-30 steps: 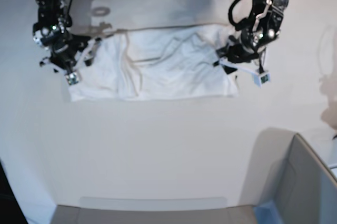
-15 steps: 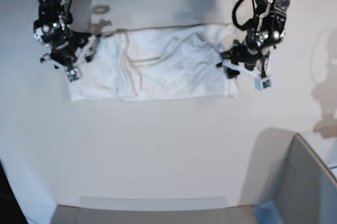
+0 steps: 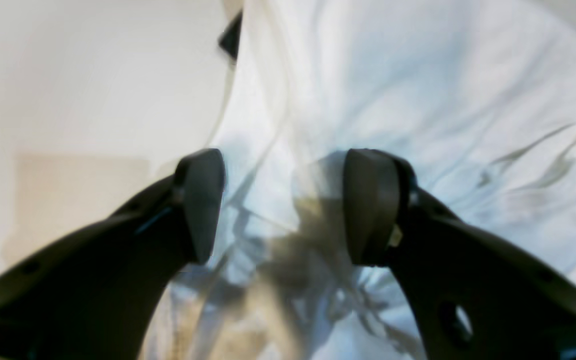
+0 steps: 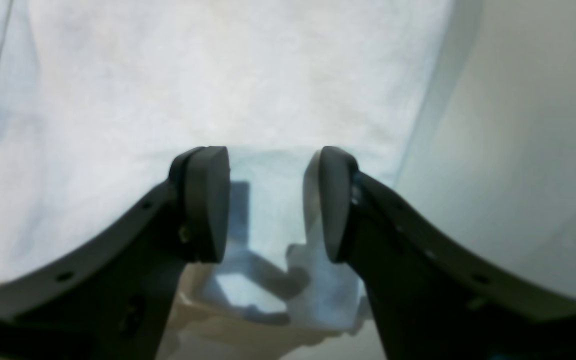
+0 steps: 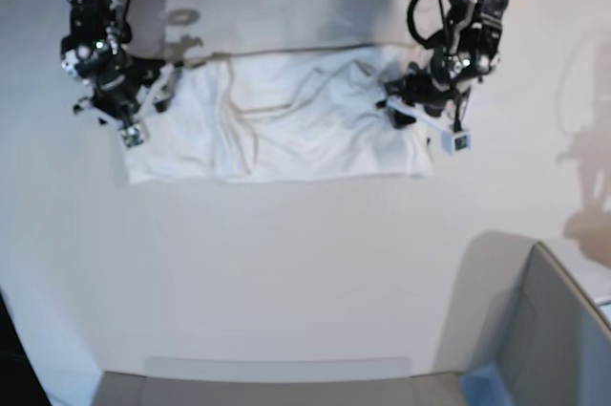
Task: Layout the t-shirt on the table in an organized manner, then fold the t-shirt properly
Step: 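Grasp the folded shirt edges with both grippers, then lift the shirt edge with the left gripper and fold toward the right gripper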
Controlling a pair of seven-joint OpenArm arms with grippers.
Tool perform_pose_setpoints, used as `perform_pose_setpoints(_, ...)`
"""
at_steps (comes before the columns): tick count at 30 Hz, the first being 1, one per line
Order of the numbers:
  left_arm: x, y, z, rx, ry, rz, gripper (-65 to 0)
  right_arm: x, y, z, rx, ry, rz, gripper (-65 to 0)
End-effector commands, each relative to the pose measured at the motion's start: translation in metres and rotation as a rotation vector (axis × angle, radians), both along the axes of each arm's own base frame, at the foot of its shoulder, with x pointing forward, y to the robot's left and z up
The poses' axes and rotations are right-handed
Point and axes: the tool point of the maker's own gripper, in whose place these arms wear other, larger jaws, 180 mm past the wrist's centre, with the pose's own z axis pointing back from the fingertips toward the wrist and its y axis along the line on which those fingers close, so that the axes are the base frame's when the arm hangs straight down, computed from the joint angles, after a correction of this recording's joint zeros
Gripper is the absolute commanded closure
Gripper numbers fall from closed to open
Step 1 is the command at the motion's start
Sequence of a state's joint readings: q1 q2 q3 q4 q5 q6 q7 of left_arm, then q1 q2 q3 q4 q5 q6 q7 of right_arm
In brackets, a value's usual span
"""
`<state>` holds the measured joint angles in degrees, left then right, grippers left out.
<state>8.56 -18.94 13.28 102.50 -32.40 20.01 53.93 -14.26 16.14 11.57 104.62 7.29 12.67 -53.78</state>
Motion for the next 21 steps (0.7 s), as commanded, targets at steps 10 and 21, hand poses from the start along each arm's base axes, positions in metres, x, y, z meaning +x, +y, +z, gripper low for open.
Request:
perform_pose_setpoints(10, -0.006, -0.04, 0.004, -0.182, 0.01, -0.128, -37.7, 0.006, -0.007, 0.01, -0.021, -0.036, 0.007, -29.0)
perform_pose_setpoints(21, -0.02, -0.05, -0.015, -0.316, 0.122, -0.086, -6.2, 0.006, -0.007, 0.01, -0.021, -0.036, 0.007, -29.0)
